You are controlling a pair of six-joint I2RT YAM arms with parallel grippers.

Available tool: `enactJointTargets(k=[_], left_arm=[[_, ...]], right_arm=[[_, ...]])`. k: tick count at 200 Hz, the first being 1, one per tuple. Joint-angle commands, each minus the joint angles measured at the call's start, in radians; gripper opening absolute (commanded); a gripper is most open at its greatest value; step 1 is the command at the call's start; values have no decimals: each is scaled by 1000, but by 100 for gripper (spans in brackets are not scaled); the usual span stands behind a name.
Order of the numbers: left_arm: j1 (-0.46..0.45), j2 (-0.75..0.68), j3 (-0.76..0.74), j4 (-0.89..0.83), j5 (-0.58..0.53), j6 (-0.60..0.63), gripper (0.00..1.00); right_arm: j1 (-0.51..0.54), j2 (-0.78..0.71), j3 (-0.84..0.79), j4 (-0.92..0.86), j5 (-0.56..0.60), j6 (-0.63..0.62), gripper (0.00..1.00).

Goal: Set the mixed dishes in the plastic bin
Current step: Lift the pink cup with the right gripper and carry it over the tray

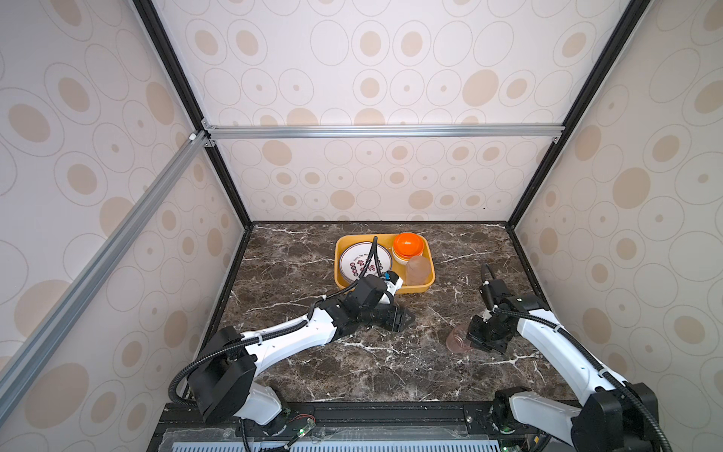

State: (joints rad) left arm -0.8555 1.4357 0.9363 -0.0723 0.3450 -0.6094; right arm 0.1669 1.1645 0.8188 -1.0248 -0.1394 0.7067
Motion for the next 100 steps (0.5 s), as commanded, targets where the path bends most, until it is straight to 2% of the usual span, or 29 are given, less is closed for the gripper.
enactJointTargets(k=[1, 100], left_arm=[[25, -36, -14, 15, -33, -20, 67], [134, -125, -100, 13, -93, -113, 68]], right_arm=[[-1, 35, 58, -6, -5, -24, 4], [20, 230, 315, -5, 22, -96, 4]])
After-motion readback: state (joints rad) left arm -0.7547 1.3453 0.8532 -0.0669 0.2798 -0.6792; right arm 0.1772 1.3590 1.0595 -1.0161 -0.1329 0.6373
